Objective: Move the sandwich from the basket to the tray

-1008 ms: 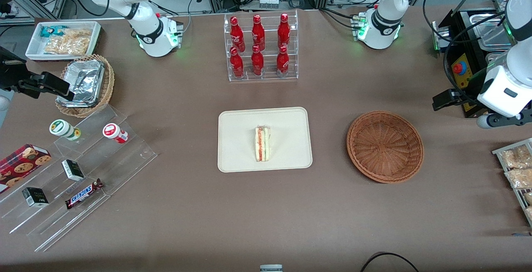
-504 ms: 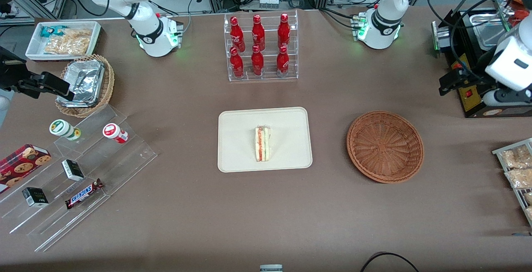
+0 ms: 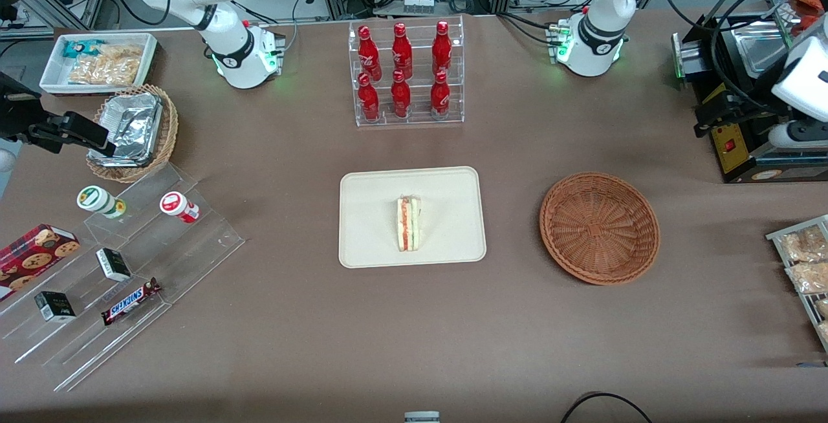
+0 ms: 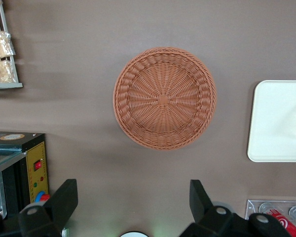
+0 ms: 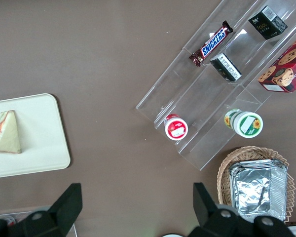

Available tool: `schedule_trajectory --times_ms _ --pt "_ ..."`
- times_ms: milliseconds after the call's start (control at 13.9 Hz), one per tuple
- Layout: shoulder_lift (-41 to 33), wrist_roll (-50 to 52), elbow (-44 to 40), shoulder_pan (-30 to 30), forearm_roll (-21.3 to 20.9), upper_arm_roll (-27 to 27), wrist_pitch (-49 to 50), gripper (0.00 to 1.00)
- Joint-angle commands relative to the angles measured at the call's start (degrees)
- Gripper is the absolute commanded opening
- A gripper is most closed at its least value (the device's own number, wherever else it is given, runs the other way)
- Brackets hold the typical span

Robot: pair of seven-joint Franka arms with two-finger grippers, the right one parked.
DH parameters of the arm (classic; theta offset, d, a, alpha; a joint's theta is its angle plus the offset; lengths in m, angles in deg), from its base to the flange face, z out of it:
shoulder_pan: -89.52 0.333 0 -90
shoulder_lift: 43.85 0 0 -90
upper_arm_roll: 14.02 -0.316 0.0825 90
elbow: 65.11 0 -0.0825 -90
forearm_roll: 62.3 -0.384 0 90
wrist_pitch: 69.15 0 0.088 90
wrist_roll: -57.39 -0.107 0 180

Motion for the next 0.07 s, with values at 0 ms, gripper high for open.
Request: schedule_trajectory --times_ms 0 --pt "0.39 -0.92 -0.44 0.94 0.3 0.44 -0.55 1.0"
